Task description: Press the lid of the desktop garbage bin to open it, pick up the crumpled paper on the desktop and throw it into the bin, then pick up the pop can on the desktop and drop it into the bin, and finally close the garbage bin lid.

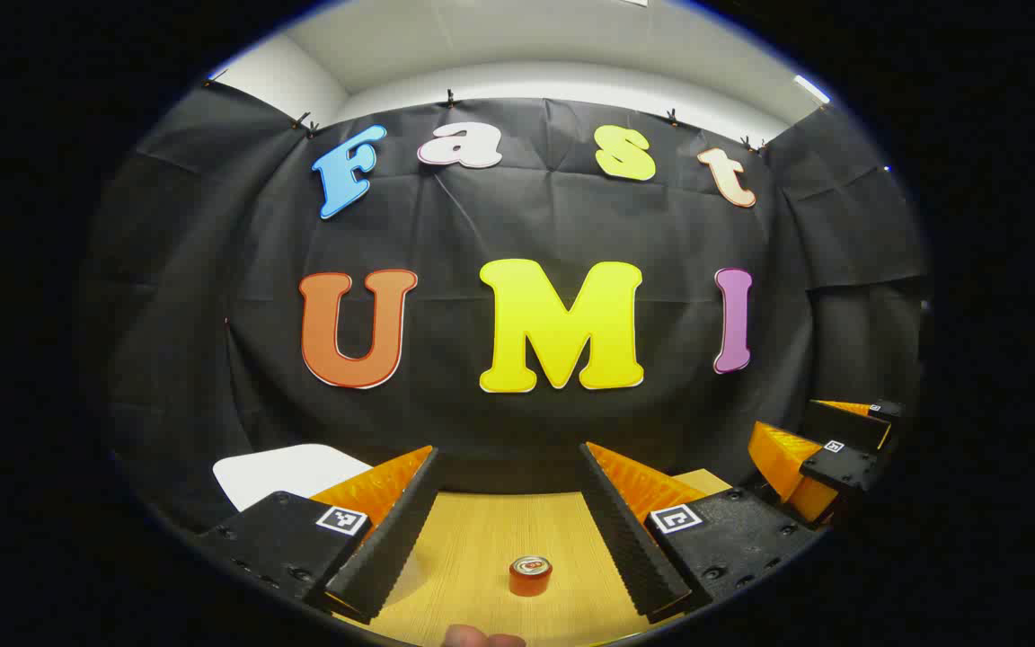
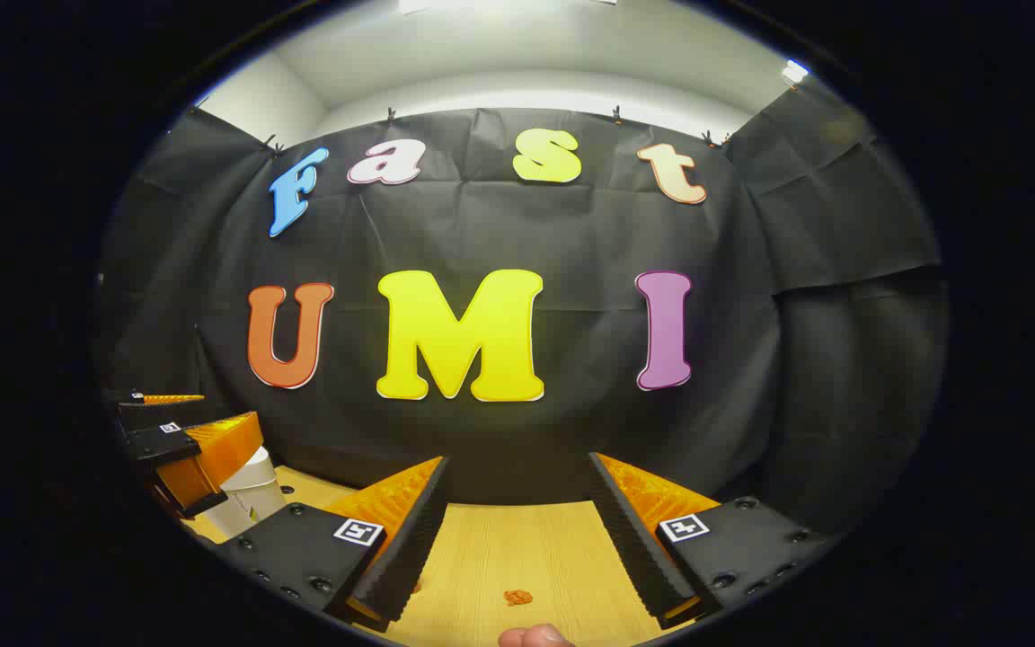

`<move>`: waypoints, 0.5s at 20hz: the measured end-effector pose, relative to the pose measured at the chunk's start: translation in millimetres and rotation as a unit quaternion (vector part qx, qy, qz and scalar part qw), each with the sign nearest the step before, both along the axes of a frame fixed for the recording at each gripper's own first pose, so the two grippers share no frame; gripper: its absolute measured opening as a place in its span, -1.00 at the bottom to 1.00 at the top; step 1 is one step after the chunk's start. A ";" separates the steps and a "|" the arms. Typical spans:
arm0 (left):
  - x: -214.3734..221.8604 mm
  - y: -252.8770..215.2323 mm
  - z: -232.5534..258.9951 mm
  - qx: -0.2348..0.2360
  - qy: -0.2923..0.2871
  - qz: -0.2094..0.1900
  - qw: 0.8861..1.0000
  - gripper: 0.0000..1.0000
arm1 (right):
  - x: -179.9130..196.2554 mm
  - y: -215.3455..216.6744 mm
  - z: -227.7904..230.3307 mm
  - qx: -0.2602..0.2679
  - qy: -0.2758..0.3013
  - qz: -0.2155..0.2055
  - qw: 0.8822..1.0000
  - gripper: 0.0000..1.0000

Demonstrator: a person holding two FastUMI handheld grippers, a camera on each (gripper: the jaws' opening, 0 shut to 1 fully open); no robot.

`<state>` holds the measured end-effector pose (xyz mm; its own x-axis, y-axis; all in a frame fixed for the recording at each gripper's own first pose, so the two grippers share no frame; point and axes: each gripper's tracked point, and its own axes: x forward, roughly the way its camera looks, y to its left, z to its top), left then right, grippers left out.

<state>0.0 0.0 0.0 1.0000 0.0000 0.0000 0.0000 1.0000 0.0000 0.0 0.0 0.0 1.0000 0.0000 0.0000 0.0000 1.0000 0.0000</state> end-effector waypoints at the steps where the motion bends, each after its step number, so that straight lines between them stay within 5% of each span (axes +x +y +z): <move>1: 0.3 -1.1 0.5 0.000 0.000 -0.001 1.000 0.96 | 0.7 -0.8 1.2 0.001 0.001 0.000 1.000 0.90; 10: 0.8 -2.0 -3.4 0.002 0.007 -0.001 1.000 0.96 | 5.1 -6.7 4.2 0.007 0.006 -0.005 1.000 0.90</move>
